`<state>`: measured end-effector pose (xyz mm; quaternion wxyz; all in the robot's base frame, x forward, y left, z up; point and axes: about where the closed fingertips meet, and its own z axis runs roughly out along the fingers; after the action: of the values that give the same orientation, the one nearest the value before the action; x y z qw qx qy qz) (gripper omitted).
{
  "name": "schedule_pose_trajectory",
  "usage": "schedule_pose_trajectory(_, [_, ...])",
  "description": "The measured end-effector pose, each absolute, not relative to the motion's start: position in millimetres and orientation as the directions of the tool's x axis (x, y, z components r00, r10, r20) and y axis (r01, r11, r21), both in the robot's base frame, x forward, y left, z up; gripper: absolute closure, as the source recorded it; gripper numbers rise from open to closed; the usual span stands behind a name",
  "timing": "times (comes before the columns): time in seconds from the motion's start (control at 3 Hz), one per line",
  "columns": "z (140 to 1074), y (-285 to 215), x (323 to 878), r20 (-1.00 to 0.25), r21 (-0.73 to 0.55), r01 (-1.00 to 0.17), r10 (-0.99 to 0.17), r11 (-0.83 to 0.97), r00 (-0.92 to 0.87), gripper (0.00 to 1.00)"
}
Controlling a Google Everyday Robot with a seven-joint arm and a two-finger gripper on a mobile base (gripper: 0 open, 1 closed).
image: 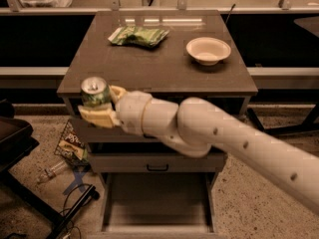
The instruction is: Place green can into bottom drawer
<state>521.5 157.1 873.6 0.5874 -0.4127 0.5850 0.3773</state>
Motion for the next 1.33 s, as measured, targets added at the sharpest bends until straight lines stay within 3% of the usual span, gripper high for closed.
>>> schedule_pose_trajectory(0.67, [789, 108, 455, -0.997, 0.017, -0.895, -0.060, 0.446, -0.049, 1.00])
schedule_pose_trajectory(1.33, [740, 118, 468, -0.996, 0.068, -0.907, -0.024, 0.415, -0.086, 1.00])
